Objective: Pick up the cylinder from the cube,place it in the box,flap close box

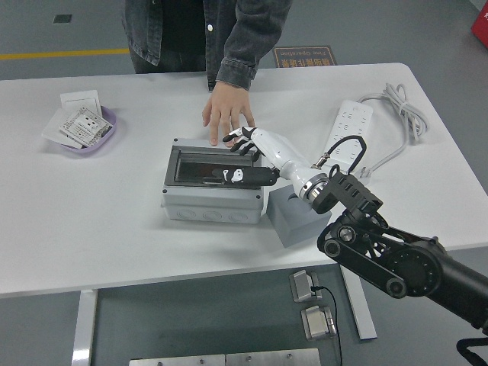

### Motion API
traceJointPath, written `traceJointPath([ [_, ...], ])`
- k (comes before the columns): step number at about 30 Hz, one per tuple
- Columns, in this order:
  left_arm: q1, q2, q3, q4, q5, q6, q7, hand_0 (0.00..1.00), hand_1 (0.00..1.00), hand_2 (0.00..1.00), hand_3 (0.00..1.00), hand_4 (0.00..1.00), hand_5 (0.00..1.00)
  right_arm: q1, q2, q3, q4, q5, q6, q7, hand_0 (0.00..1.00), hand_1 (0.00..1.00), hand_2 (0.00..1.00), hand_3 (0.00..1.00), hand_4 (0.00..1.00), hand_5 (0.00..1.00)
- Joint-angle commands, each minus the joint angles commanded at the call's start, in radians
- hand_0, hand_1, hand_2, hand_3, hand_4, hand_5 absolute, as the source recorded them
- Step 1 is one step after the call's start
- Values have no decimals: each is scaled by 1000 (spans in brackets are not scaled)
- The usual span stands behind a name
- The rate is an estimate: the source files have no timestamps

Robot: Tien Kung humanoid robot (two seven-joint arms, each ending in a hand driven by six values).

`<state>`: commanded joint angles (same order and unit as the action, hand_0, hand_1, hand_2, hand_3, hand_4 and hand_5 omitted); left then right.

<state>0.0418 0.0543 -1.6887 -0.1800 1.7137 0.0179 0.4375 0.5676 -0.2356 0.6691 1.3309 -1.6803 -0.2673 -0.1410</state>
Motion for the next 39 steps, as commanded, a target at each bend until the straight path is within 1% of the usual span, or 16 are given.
traceJointPath([
  [6,9,9,-2,0,-7,1,0,608,657,564,594,643,380,-88,-34,122,65,-43,3,5,455,578,626,736,907,529],
  [9,15,12,0,0,-17,3,-2,608,657,564,594,643,380,-155,-64,203,114,-37,-4,30,455,578,626,736,907,529],
  [13,24,13,1,0,-31,6,-2,608,657,564,594,644,380,-250,-105,323,138,35,-40,106,454,580,626,736,907,529],
  [16,30,15,3,0,-44,9,-3,608,657,563,594,643,379,-324,-110,422,127,107,-74,174,458,575,625,732,907,532],
  [18,35,16,5,0,-51,10,-5,608,657,563,594,643,379,-367,-98,483,118,158,-85,217,458,575,625,732,907,532],
  [21,44,19,6,0,-62,13,-9,608,657,563,594,643,379,-434,-65,577,104,244,-90,290,458,575,625,732,907,532],
  [22,49,20,6,0,-69,14,-12,608,657,563,594,643,380,-455,-46,611,98,279,-87,315,567,575,623,725,920,576],
  [24,58,23,7,0,-85,17,-20,608,657,563,594,643,380,-490,-15,672,86,344,-78,363,567,575,623,725,920,576],
  [26,67,26,10,0,-107,17,-33,608,657,563,594,643,380,-509,7,720,76,406,-61,402,567,575,623,725,920,576],
  [27,72,27,14,0,-121,17,-42,608,657,563,594,643,380,-515,18,745,72,445,-48,424,567,575,623,725,920,576],
  [28,75,28,17,0,-130,17,-49,608,657,563,595,644,381,-519,25,764,68,474,-38,442,677,638,660,736,977,823],
  [31,87,30,40,0,-170,16,-79,608,657,563,595,644,381,-529,46,821,64,587,13,497,677,638,660,736,977,823],
  [33,89,29,47,0,-185,18,-90,608,657,563,595,644,381,-532,53,838,67,657,43,516,677,638,660,736,977,823],
  [34,89,28,47,0,-188,18,-93,608,658,564,594,644,382,-533,56,843,70,688,60,521,741,711,724,751,991,870],
  [36,87,25,47,0,-191,19,-96,608,658,564,594,644,382,-536,63,852,79,758,99,528,741,711,724,751,991,870],
  [39,83,23,48,0,-193,18,-96,608,658,564,594,644,382,-538,69,856,92,839,135,526,741,711,724,751,991,870],
])
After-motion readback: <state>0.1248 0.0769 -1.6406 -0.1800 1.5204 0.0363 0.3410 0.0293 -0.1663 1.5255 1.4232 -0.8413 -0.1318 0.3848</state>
